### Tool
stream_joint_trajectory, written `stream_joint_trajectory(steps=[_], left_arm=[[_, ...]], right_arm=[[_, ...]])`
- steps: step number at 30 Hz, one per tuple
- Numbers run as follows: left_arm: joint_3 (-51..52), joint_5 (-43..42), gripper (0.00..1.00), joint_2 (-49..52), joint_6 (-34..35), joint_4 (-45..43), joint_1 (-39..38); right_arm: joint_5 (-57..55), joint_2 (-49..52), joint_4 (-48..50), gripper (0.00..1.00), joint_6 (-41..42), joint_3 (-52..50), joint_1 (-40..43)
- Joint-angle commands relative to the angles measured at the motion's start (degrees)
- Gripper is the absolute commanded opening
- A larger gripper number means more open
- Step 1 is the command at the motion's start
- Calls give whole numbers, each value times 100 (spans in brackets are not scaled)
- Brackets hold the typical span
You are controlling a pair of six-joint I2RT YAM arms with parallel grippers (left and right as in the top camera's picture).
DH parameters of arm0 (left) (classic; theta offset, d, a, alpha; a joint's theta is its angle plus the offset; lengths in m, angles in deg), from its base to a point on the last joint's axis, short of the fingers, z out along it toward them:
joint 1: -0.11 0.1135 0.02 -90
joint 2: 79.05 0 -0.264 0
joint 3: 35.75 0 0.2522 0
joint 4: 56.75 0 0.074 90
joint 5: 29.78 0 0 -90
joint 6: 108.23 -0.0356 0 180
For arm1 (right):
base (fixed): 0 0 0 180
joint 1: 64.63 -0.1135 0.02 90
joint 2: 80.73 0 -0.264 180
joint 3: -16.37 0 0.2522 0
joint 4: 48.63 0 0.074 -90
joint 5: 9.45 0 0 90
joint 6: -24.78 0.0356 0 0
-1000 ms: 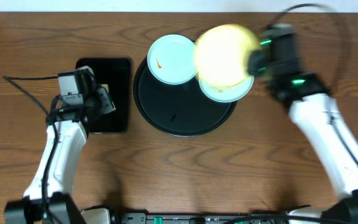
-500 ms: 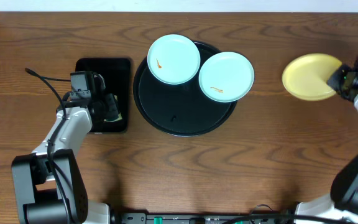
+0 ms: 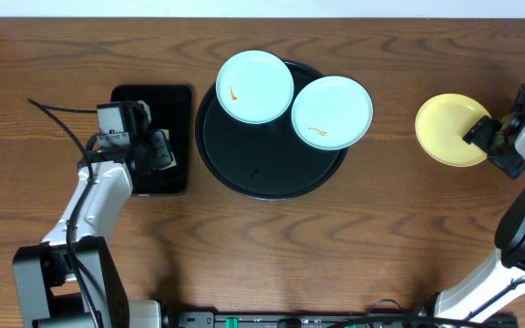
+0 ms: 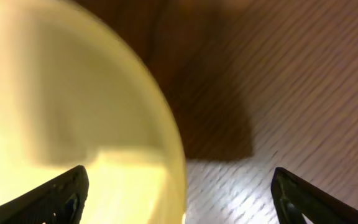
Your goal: Clean dirty plates on tray and stack at the side
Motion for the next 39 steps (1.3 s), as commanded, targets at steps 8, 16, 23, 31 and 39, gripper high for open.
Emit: stream_joint_trajectory(steps=[8,16,23,31,39], left_arm=[[-7,-33,17,-68,-492,17,225],[-11,-33,75,83,-529,-173,221],[-55,-50,79,-9,-485,-103,219],[-55,-564,74,-9,-487,-350,208],[-107,-1104,39,-15,-400,-358,208]], right_arm=[[1943,-1838,-542,91,-754,17,11],[2087,-2673,-1180,92,-750,15,-603],[2140,-2605,-1222,92,-752,-328,-1556],[1827,-2605,-931,93,-754,-1115,-2581],[1300,-2605,-111,95,-754,-1910,-2911]])
